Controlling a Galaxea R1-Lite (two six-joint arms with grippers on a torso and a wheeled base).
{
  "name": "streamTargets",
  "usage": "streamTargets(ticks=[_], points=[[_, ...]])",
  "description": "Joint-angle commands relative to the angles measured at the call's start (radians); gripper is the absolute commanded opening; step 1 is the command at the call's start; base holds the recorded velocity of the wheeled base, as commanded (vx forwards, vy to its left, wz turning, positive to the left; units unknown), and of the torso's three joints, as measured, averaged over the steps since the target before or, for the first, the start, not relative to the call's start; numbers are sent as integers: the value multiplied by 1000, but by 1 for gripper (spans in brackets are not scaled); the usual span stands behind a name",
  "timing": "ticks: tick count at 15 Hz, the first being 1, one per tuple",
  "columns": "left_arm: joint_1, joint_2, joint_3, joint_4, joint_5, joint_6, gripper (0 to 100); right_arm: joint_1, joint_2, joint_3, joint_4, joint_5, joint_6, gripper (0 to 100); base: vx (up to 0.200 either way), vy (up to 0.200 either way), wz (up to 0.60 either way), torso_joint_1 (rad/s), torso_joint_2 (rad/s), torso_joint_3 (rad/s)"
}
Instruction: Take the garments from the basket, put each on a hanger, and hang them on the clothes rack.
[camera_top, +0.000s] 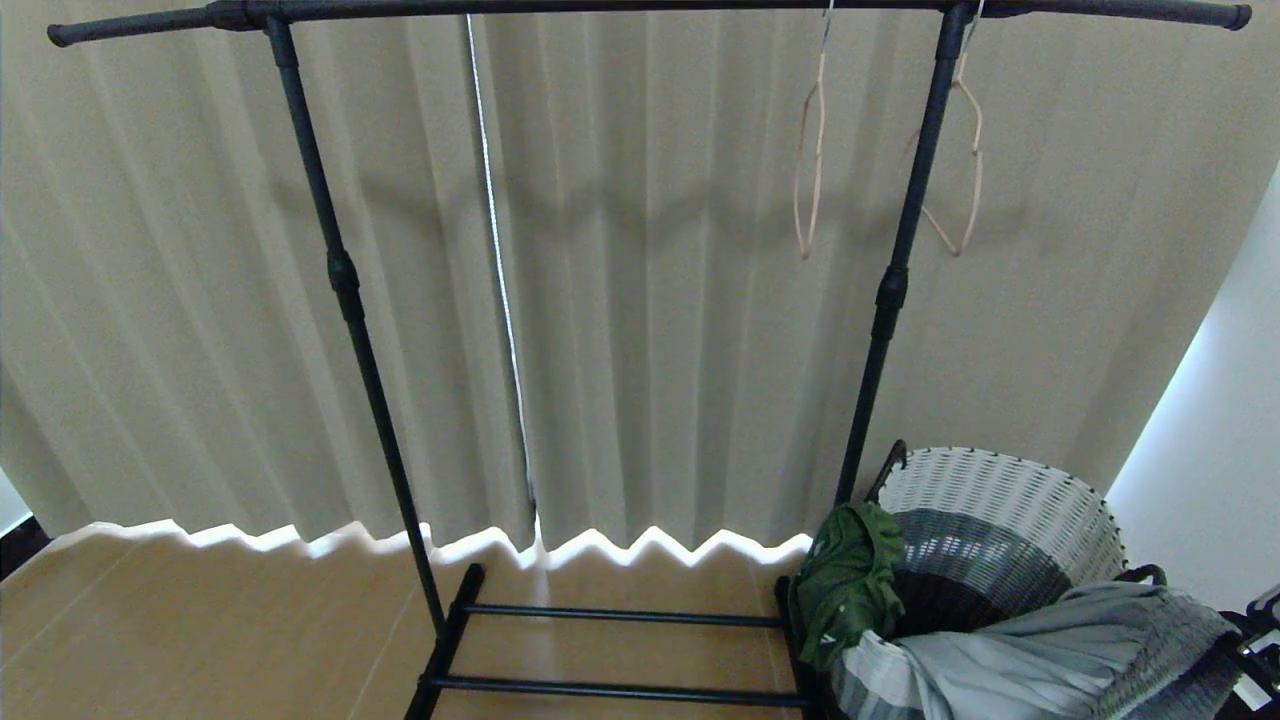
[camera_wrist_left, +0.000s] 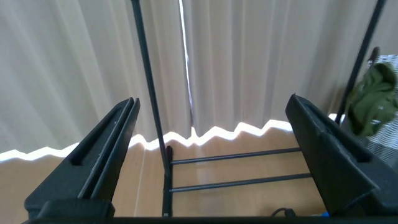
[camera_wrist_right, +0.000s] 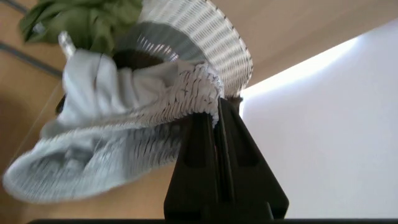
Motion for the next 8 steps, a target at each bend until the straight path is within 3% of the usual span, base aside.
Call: streamTargets(ticks=[1,2,8], points=[[0,0,0,0,0,0,100,0,2,0,-1,-1,-1,0,-200,0,0,7,2,2],[0,0,0,0,0,0,100,0,2,1,-1,-1,-1,0,-200,0,0,2,2,2],[0,0,0,0,0,-2,100,2,2,1,-1,1,-3,0,0,0,0,0,0,0]])
